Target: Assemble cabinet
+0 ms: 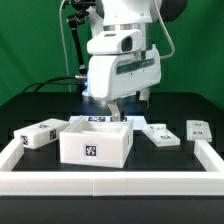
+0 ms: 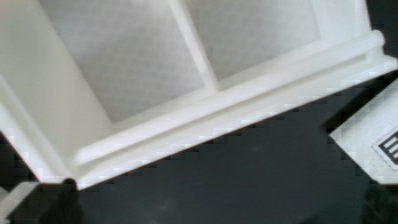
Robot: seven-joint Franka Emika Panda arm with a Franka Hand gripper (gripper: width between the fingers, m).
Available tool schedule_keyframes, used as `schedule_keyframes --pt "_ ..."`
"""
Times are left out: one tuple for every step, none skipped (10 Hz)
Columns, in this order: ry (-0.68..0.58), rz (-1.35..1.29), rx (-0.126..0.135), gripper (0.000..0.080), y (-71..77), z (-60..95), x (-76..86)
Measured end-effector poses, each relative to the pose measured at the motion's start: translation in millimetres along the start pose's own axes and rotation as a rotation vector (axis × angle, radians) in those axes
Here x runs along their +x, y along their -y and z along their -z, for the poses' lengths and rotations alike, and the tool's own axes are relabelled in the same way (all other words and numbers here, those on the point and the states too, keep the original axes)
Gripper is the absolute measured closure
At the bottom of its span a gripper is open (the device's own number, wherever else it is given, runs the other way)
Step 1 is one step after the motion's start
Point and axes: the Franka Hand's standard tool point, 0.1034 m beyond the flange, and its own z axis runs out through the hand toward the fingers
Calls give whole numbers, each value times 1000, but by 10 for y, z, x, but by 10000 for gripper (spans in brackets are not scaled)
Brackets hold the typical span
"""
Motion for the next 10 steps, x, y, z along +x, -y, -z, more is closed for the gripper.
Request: schedule_keyframes --pt "0 0 0 1 -1 -2 -4" --pt "2 73 -3 1 -10 -1 -29" --pt "3 183 -6 1 12 -27 -135" --pt "9 266 3 1 61 -52 -233" --pt "18 293 6 1 84 -65 -255" --pt "21 317 7 1 84 -72 -270" --pt "21 312 7 1 83 -72 -270" --pt "21 313 7 1 84 -74 -270" --pt "21 313 7 1 84 -74 -270" --pt "20 313 6 1 86 -77 -272"
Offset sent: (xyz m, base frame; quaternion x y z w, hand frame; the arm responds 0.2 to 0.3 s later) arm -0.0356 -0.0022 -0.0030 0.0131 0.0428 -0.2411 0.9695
